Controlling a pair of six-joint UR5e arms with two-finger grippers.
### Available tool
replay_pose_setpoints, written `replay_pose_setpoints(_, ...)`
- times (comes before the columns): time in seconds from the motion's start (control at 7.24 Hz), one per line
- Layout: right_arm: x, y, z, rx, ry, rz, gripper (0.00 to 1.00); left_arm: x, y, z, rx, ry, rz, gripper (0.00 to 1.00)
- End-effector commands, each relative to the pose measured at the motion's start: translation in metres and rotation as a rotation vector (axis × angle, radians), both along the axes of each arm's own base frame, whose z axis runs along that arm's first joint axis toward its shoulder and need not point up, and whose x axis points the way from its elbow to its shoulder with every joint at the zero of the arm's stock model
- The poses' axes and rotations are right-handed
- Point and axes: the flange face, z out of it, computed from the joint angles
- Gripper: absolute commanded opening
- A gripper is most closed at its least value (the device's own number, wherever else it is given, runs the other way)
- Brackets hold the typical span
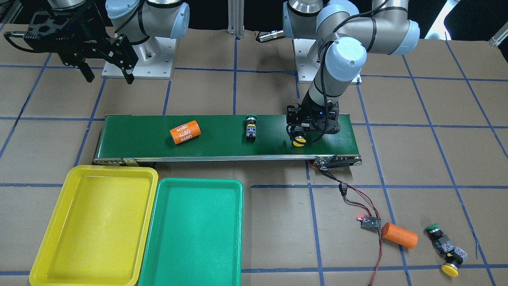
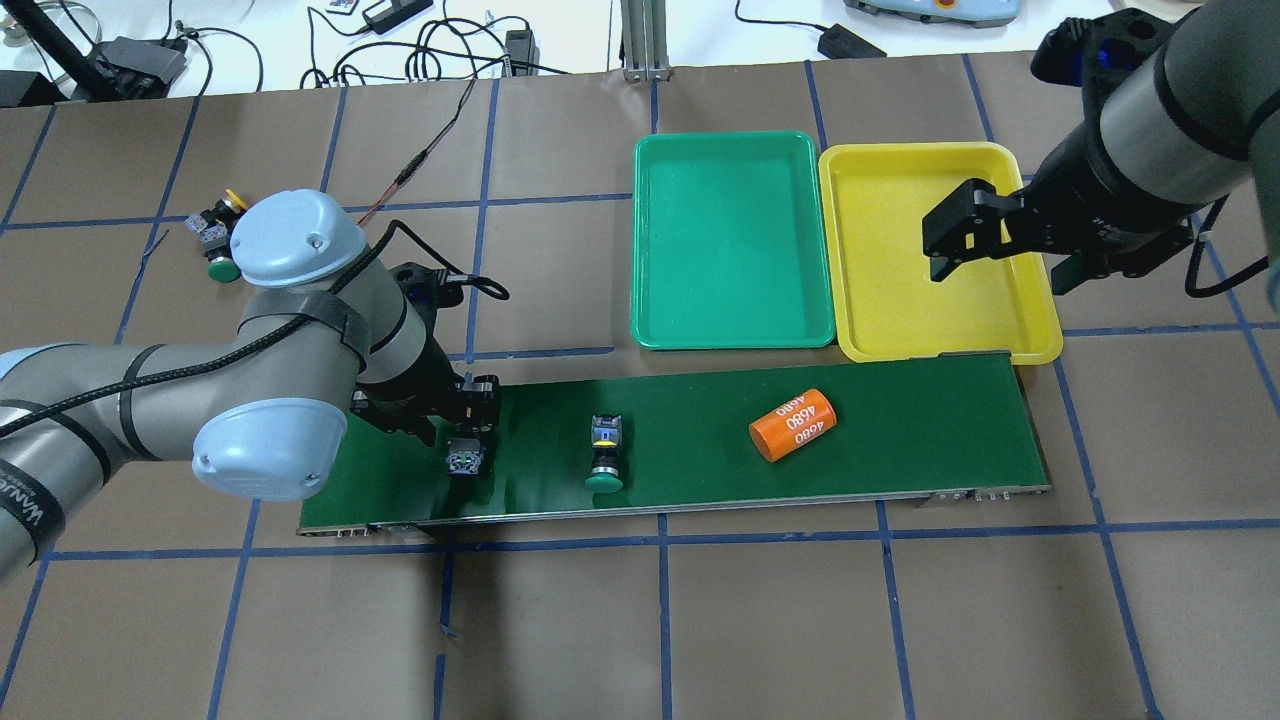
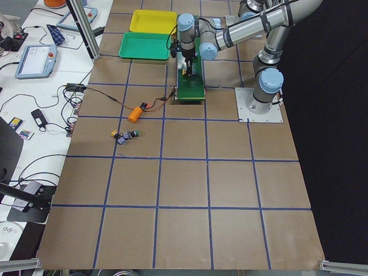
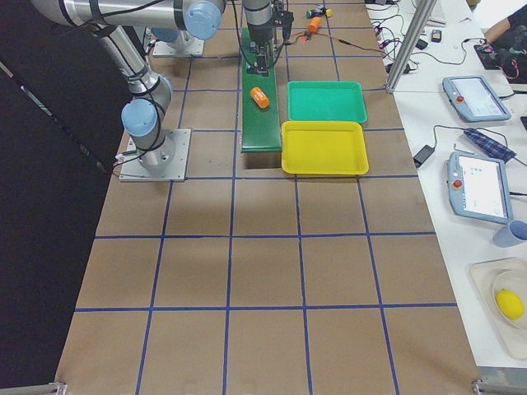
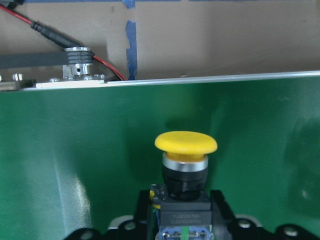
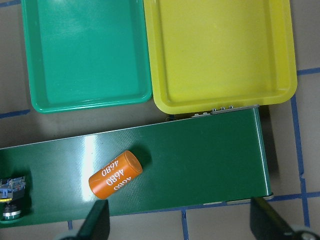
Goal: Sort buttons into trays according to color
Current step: 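Place the yellow-capped button on the belt with the left gripper, then grasp another orange cell with left gripper while right gripper lowers to belt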
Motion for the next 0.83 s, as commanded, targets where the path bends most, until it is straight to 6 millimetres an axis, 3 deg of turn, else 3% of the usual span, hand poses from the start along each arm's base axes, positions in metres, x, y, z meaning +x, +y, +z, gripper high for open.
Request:
replay_pose_setpoints(0.0, 0.000, 0.000, -0.003, 0.007, 0.002, 0.000, 1.00, 0.037, -0.034, 0.046, -0.029, 0.041, 0.053, 1.00)
replay_pose_setpoints(0.14, 0.000, 0.000, -0.004, 0.009, 0.001, -0.001, 1.00, 0.081, -0.075, 0.076, -0.044, 0.072, 0.021, 1.00)
replay_pose_setpoints(0.28, 0.000, 0.000, -0.003, 0.001, -0.002, -0.002, 1.00, 0.143, -0.120, 0.090, -0.098, 0.079, -0.194, 1.00)
replay_pose_setpoints(0.41, 0.000, -0.001, -0.003, 0.004, -0.005, -0.004, 1.00, 0.190, -0.167, 0.080, -0.125, 0.086, -0.362, 1.00)
replay_pose_setpoints(0.69, 0.000, 0.002, -0.010, 0.037, -0.004, -0.012, 1.00, 0.222, -0.256, 0.051, -0.168, 0.081, -0.685, 1.00)
